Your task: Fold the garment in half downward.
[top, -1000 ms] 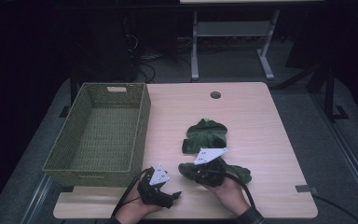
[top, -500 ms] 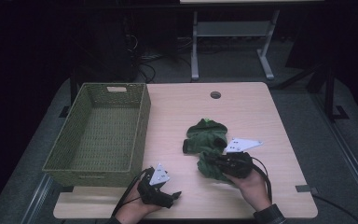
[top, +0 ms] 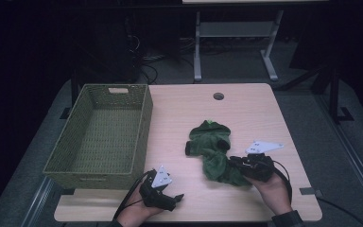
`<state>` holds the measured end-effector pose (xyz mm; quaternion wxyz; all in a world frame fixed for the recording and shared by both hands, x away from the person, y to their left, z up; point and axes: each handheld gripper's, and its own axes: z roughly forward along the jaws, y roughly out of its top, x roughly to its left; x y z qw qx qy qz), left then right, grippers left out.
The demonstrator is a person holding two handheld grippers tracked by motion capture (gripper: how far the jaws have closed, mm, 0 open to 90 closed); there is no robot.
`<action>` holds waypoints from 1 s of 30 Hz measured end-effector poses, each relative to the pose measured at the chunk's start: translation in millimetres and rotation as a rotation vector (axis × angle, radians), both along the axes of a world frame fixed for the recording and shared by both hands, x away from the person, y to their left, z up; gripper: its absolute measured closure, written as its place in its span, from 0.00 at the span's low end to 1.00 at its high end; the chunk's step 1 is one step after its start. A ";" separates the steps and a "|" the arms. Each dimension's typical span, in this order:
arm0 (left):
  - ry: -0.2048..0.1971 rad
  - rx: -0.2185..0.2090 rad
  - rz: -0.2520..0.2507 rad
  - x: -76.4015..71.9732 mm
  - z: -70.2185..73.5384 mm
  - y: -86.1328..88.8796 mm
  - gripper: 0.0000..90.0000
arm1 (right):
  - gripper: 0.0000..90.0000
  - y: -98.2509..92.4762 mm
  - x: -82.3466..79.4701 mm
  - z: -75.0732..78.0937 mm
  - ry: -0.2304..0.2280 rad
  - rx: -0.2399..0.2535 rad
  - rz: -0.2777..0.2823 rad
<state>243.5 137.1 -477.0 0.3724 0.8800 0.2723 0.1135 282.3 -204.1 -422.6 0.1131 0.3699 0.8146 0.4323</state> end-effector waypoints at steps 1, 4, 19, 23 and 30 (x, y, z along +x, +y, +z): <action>0.000 0.000 0.000 0.0 0.0 0.0 0.14 | 0.92 -0.8 -0.8 3.0 -0.013 -0.006 0.000; 0.000 -0.009 0.005 -0.2 -0.3 -0.5 0.14 | 1.00 -0.3 -2.6 9.3 -0.039 -0.012 0.014; 0.000 0.000 0.000 0.2 0.0 -0.3 0.14 | 1.00 22.5 26.7 -10.7 0.024 -0.061 0.063; -0.001 -0.001 -0.005 1.8 -0.1 -1.0 0.14 | 1.00 34.6 29.3 -30.0 0.069 -0.116 0.080; -0.001 -0.001 -0.005 1.9 -0.1 -1.0 0.14 | 1.00 42.4 29.3 -40.6 0.076 -0.182 0.088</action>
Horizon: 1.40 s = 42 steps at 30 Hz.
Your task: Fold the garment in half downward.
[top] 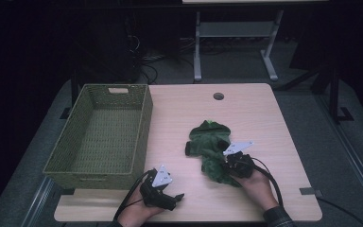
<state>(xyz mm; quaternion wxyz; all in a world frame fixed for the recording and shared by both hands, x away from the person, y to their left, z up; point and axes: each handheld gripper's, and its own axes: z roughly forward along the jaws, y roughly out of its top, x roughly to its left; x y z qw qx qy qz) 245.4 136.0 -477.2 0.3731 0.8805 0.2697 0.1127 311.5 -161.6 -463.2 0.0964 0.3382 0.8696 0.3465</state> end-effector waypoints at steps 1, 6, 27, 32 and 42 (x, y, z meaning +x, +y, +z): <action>0.000 0.000 0.000 0.0 0.0 0.0 0.14 | 1.00 -0.2 0.0 -0.5 -0.001 0.003 -0.001; 0.000 -0.001 0.001 0.0 0.0 0.0 0.14 | 0.96 -4.8 -2.6 8.3 -0.033 0.023 -0.015; 0.000 -0.001 0.001 0.2 0.0 0.0 0.14 | 0.75 -88.3 -48.1 26.2 -0.074 0.098 -0.118; 0.000 -0.001 0.000 0.3 0.0 -0.1 0.14 | 0.72 -107.3 -64.0 18.1 -0.071 0.079 -0.152; 0.002 0.001 -0.002 0.3 0.2 0.1 0.14 | 0.68 -120.5 -83.2 -1.9 0.014 0.070 -0.146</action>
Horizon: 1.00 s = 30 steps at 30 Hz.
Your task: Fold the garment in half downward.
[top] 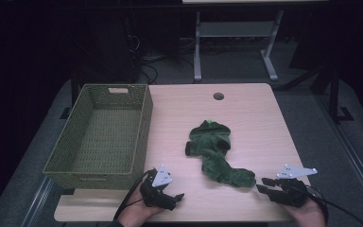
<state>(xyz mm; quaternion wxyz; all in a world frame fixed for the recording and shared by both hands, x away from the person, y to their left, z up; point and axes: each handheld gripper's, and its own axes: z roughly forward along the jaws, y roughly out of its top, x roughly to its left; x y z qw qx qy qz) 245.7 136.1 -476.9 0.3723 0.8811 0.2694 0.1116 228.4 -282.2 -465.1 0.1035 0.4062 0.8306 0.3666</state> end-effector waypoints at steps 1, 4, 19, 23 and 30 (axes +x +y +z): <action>0.000 0.000 0.000 0.0 0.0 0.0 0.14 | 0.67 1.5 0.3 0.0 0.005 0.003 0.006; 0.000 0.000 0.000 0.0 0.0 0.0 0.14 | 0.67 6.5 2.7 -1.5 0.013 0.002 0.025; 0.000 0.000 0.000 0.0 0.0 0.0 0.14 | 0.88 12.6 13.2 -3.5 0.022 0.066 0.055; -0.001 0.000 0.000 0.0 0.0 0.0 0.14 | 0.94 14.9 14.8 -2.0 0.018 0.073 0.059; -0.001 0.000 0.000 0.0 0.0 -0.1 0.14 | 0.95 8.3 10.5 11.1 -0.033 0.106 0.070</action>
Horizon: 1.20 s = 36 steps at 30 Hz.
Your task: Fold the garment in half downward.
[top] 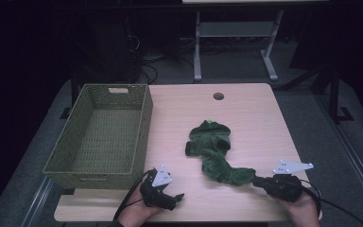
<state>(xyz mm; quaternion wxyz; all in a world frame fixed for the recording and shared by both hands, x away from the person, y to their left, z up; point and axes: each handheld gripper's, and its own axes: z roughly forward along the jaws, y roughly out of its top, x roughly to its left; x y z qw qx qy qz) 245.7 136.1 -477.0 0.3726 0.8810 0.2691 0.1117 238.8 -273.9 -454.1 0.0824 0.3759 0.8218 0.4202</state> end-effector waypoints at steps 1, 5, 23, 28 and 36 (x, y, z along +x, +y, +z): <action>0.000 0.000 0.000 0.0 0.0 0.0 0.14 | 0.95 -0.8 -0.5 3.5 -0.011 0.009 0.007; 0.000 0.000 0.000 0.0 0.0 0.0 0.14 | 0.95 3.5 1.9 18.4 -0.061 0.031 0.037; 0.000 -0.004 0.002 0.0 -0.2 -0.2 0.14 | 0.95 80.2 40.2 49.0 -0.132 0.008 0.260; -0.004 -0.002 0.001 0.2 -0.2 -0.1 0.14 | 0.94 96.1 52.3 41.8 -0.109 -0.003 0.279; -0.005 0.001 -0.001 0.2 -0.1 0.0 0.14 | 0.84 114.8 71.8 34.6 -0.106 0.015 0.239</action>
